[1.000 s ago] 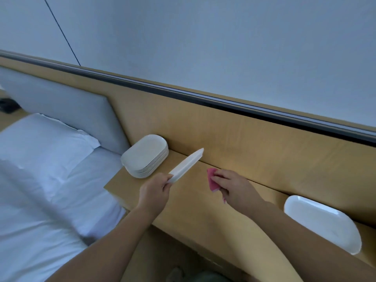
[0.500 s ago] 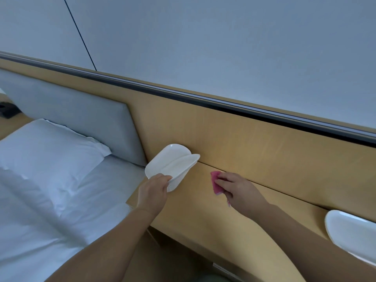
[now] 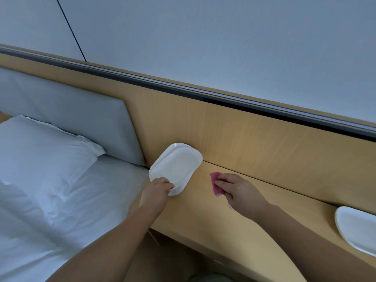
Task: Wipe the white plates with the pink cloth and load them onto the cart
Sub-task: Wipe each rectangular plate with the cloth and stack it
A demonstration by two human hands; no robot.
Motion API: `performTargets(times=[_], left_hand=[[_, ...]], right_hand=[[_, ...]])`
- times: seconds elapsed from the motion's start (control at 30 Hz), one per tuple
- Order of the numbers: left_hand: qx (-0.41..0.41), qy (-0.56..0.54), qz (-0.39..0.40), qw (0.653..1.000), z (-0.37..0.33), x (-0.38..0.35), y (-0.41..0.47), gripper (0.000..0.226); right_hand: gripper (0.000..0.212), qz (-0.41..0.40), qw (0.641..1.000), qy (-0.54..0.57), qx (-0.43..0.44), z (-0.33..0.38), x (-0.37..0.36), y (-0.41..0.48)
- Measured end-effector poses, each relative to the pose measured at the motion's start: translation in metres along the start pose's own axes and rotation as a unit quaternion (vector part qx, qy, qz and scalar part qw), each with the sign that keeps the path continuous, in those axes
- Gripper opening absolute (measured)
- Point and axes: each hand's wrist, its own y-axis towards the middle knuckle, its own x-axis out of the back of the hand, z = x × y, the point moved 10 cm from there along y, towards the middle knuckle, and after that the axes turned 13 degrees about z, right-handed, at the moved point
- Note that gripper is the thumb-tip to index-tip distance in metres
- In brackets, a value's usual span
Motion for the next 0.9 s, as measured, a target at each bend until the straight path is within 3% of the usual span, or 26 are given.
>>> performTargets(times=[0.2, 0.6, 0.77, 0.9], left_hand=[[0.015, -0.013, 0.025, 0.999, 0.003, -0.005, 0.010, 0.029], [0.023, 0.065, 0.046, 0.997, -0.016, -0.008, 0.025, 0.029], [-0.018, 0.043, 0.027, 0.999, -0.049, -0.005, 0.026, 0.040], [-0.075, 0.001, 0.020, 0.997, -0.099, -0.010, 0.039, 0.022]], right_hand=[[0.037, -0.004, 1.000, 0.001, 0.008, 0.006, -0.002, 0.006], [0.042, 0.003, 1.000, 0.001, -0.011, -0.003, 0.001, -0.001], [0.045, 0.010, 0.999, 0.024, -0.037, -0.018, 0.002, -0.011], [0.043, -0.002, 0.996, 0.041, -0.083, -0.043, 0.008, -0.041]])
